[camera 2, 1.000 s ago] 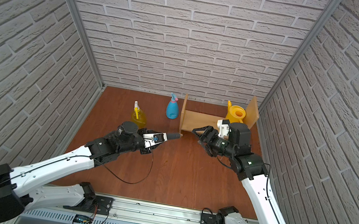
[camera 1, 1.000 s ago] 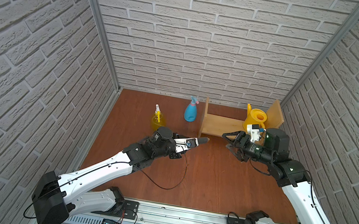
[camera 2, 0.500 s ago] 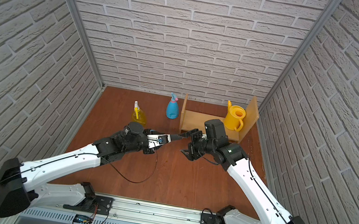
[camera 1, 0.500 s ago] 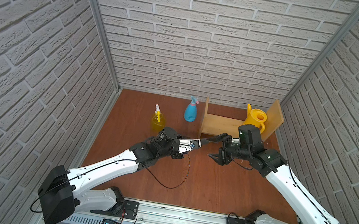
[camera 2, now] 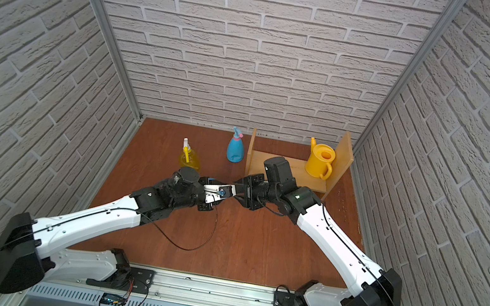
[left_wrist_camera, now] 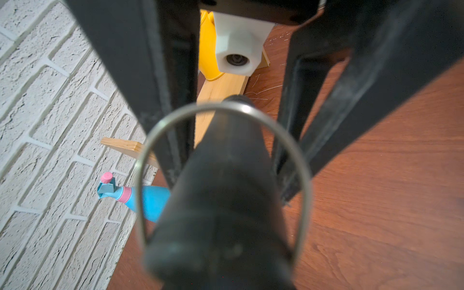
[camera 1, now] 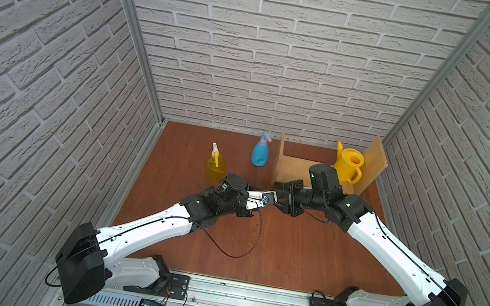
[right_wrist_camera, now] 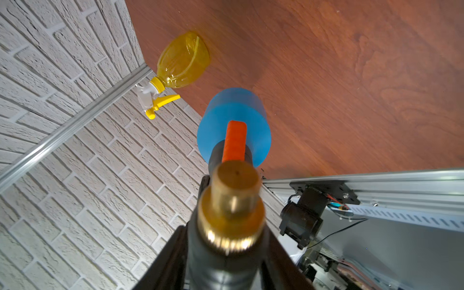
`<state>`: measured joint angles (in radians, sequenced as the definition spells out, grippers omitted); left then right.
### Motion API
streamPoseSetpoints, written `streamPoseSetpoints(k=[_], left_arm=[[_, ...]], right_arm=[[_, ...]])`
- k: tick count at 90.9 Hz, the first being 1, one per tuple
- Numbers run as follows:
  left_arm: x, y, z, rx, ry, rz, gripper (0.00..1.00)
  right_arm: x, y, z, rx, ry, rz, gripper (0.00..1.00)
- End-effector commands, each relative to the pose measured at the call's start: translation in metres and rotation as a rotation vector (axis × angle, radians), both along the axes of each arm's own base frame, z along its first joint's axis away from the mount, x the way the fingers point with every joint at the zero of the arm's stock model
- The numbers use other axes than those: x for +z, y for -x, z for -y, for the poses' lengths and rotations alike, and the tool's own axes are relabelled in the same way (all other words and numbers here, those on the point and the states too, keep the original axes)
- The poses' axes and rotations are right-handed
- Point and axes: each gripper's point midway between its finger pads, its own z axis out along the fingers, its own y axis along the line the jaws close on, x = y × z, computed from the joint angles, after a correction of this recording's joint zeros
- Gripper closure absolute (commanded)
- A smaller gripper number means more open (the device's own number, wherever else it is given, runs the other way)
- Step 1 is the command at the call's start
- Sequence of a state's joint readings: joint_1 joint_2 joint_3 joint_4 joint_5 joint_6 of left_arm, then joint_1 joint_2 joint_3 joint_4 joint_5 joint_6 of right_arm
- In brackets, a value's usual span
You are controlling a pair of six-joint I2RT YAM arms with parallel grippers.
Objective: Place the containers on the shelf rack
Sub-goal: 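Pick up a container from the center of the board.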
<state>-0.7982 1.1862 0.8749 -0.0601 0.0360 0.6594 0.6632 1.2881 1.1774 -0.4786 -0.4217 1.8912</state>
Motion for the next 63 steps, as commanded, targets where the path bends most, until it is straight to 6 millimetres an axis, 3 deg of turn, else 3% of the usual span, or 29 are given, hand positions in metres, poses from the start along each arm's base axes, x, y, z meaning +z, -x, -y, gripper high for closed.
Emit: streamPoseSetpoints(k=[1, 5, 13, 24, 31, 39, 49, 63], left_arm=[[0.030, -0.004, 0.007, -0.014, 0.049, 0.074, 1.00], [0.029, -0.002, 0.007, -0.019, 0.042, 0.068, 1.00], [0.025, 0.002, 0.005, -0.033, 0.029, 0.049, 0.79], [0.020, 0.017, 0.005, -0.088, 0.019, 0.003, 0.46], [0.021, 0.033, 0.001, -0.139, 0.036, -0.042, 0.34], [0.029, 0.054, -0.006, -0.194, 0.084, -0.111, 0.27], [0.039, 0.075, -0.026, -0.222, 0.150, -0.212, 0.22], [0.043, 0.087, -0.046, -0.218, 0.249, -0.336, 0.21]], right_arm=[[0.003, 0.005, 0.008, -0.013, 0.034, 0.005, 0.65], [0.001, 0.007, 0.011, -0.013, 0.045, 0.005, 0.69], [-0.005, 0.009, 0.012, -0.003, 0.055, 0.011, 0.79], [-0.009, 0.011, 0.016, 0.023, 0.087, 0.030, 0.86], [-0.011, 0.011, 0.022, 0.054, 0.123, 0.061, 0.87], [-0.015, 0.008, 0.035, 0.133, 0.205, 0.140, 0.90], [-0.015, 0.011, 0.043, 0.380, 0.302, 0.294, 0.96], [-0.007, 0.034, 0.054, 0.899, 0.470, 0.550, 0.97]])
